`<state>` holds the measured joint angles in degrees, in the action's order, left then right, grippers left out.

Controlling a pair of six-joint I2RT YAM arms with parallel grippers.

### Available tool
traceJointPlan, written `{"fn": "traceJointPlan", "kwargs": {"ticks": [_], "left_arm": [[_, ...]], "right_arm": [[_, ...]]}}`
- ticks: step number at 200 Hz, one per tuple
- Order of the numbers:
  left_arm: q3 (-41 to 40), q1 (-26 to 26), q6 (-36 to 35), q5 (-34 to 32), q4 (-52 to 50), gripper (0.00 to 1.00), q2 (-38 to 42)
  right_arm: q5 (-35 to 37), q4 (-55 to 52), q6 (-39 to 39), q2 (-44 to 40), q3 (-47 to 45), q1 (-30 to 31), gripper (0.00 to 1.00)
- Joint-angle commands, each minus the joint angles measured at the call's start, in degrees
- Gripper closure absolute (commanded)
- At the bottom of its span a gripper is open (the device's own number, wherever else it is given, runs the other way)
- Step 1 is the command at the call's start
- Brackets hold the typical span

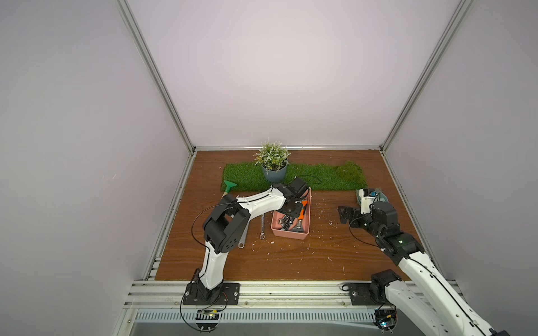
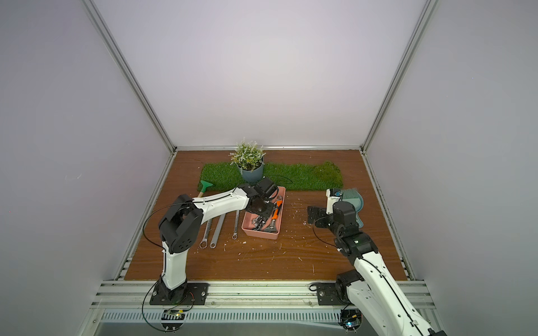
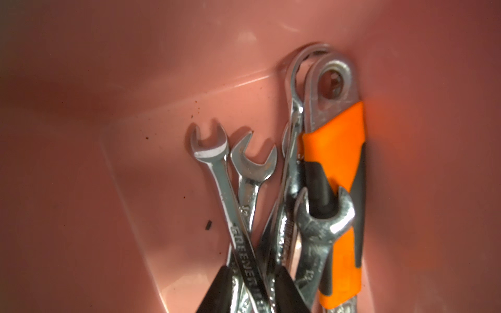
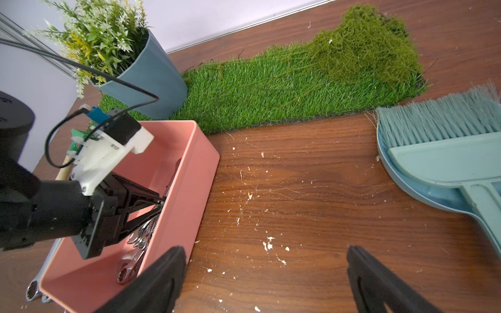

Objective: Take out the wrench from the storage box
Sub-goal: Pick up the wrench from the storage box, then place the wrench at the center of the board.

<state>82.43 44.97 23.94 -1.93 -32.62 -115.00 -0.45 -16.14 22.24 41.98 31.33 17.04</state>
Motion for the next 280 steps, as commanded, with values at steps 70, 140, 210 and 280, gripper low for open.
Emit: {"fn": "traceJointPlan", "kwargs": {"ticks": [70,140,210,280], "left_arm": [[0.3,-0.5,0.7,-0.3,-1.3,0.92,0.6],[1.4,-0.5,0.9,0.2,-1.5,1.00,3.6],[1.9,-0.5,0.9,-0.5,-1.7,1.00,7.1],[1.9,-1.1,1.0,-0.1,-3.0,1.00,14.0]], "right_arm": [[-0.9,0.8,-0.6,-1.1,0.2,-0.8,0.01],[-1.2,1.0,-0.6,-0.9,0.6,-0.9,0.01],[-1.4,1.0,-0.6,-0.6,0.9,-1.0,0.01],[-2.0,1.6,-0.5,-0.1,1.1,-1.0,0.01]]}}
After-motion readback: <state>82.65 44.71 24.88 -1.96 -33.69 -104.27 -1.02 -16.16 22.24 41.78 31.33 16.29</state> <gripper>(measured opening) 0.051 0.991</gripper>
